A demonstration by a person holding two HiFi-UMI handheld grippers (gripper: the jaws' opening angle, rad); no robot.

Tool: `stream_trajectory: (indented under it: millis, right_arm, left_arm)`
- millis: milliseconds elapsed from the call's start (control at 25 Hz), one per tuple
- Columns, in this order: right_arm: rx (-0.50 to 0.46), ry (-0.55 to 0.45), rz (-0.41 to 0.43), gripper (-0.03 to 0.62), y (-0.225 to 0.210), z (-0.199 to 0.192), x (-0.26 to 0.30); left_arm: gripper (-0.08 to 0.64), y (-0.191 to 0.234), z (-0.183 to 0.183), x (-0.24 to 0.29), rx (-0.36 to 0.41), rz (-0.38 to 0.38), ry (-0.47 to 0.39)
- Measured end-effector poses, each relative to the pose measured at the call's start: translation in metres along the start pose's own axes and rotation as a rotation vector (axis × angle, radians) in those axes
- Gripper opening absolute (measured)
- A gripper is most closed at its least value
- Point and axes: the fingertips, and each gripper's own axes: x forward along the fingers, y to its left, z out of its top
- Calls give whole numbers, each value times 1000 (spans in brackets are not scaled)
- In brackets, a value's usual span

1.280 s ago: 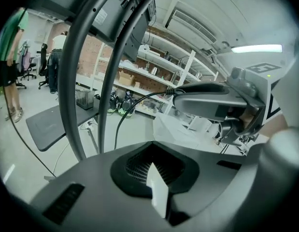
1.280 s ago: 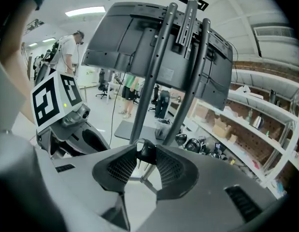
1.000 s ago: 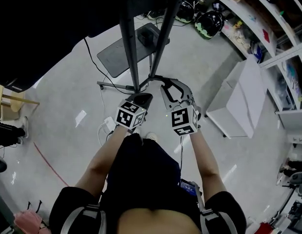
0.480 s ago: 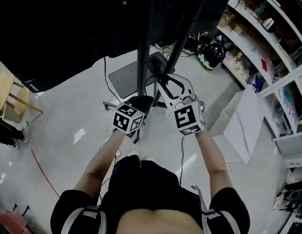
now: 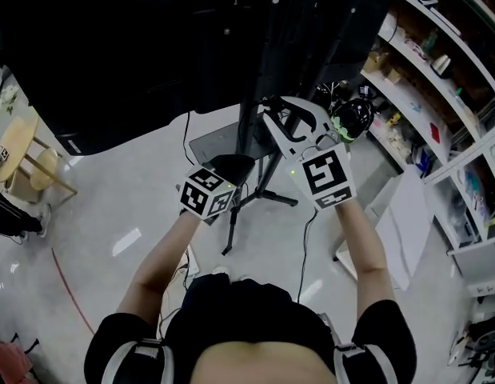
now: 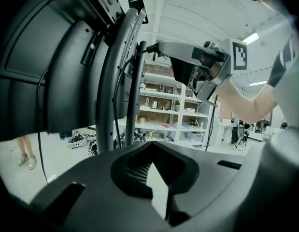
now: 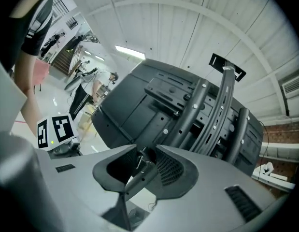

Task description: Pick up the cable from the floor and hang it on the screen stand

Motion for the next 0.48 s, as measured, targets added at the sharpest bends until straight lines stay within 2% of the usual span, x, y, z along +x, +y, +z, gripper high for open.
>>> stream_trajectory:
  millis: [280,480]
  right_arm:
    - [-34,-92,-16,135,-38,52,10]
    - [-28,-148,-33,135,-75,79,16]
  left_arm:
    - [8,4,51,-6,74,-24,-54]
    - [8,7,108,-9,143,-28,-107]
